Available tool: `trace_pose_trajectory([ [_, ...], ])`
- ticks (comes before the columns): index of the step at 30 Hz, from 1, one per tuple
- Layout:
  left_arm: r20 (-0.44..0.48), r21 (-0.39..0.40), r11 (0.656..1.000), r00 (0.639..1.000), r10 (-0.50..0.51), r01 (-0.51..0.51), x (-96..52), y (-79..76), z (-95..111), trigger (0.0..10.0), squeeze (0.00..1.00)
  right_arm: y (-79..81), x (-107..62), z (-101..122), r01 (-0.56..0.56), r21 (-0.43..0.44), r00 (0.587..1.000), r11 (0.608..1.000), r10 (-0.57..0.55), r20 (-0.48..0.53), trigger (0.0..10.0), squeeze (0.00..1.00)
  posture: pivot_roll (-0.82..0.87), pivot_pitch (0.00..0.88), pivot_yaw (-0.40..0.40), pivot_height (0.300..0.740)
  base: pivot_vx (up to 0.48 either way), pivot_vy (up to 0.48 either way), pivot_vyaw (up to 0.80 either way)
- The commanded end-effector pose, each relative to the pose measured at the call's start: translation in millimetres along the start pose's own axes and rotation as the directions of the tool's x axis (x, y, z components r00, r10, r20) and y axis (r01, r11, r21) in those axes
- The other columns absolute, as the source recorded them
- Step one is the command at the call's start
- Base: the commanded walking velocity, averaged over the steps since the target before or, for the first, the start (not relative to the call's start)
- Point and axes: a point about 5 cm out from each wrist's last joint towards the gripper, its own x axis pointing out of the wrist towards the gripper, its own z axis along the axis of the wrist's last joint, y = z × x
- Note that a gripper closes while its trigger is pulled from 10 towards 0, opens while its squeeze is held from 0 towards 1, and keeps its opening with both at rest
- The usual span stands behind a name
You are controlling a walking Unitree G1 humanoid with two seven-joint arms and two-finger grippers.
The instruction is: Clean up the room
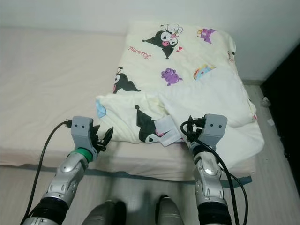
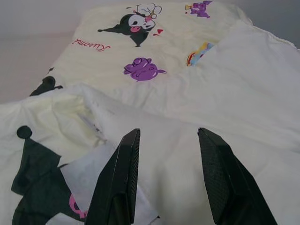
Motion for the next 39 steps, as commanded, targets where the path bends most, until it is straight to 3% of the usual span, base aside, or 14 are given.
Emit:
trace_pose_trajectory([
  [1,-0.036,-0.01,1.0,0.999,0.013,-0.014,-5.6,2.1,-10,10.0,0.0,-2.1,-4.4,-10,0.009,0.007,0.999,1.0,-0.009,-0.044,10.0,0.0,-0.02,0.191,0.102,0.648,0.0,0.0,0.0],
  [5,-0.039,-0.007,1.0,0.999,0.006,-0.006,-4.9,0.8,-10,10.0,0.0,-2.7,-5.8,-11,0.014,0.013,0.999,1.0,-0.013,-0.045,10.0,0.0,-0.02,0.194,0.107,0.628,0.0,0.0,0.0],
  [27,-0.035,-0.022,0.999,0.999,-0.024,0.023,-5.3,-3.8,-9,10.0,0.0,2.6,-5.5,-6,-0.008,0.035,1.0,0.999,0.009,-0.017,10.0,0.0,-0.02,0.191,0.111,0.628,0.0,0.0,0.0],
  [34,-0.023,-0.033,0.999,0.999,-0.028,0.027,-3.8,-4.3,-6,10.0,0.0,0.8,1.1,9,-0.041,0.026,0.998,0.999,0.04,0.039,10.0,0.0,-0.02,0.188,0.118,0.628,0.0,0.0,0.0],
  [35,0.004,-0.049,0.998,1.0,-0.026,0.027,-3.4,-3.1,-2,10.0,0.0,-0.5,9.0,18,-0.065,-0.01,0.996,0.998,0.065,0.065,10.0,0.44,-0.02,0.196,0.116,0.628,0.0,0.0,0.0],
  [36,0.004,-0.049,0.998,1.0,-0.026,0.027,-3.4,-3.1,-2,10.0,0.0,-0.5,9.0,18,-0.065,-0.01,0.996,0.998,0.065,0.065,10.0,0.44,-0.02,0.196,0.116,0.628,0.0,0.0,0.0],
  [37,0.028,-0.066,0.997,0.999,-0.025,0.027,-3.4,-1.9,2,10.0,0.0,-0.7,16.4,28,-0.1,-0.042,0.991,0.994,0.103,0.087,10.0,1.0,-0.02,0.198,0.114,0.628,0.0,0.0,0.0],
  [39,0.068,-0.093,0.995,0.997,-0.025,0.032,-4.4,0.4,9,10.0,0.0,-0.9,30.1,42,-0.179,-0.133,0.977,0.975,0.191,0.09,10.0,1.0,-0.01,0.208,0.105,0.628,0.0,0.0,0.0],
])
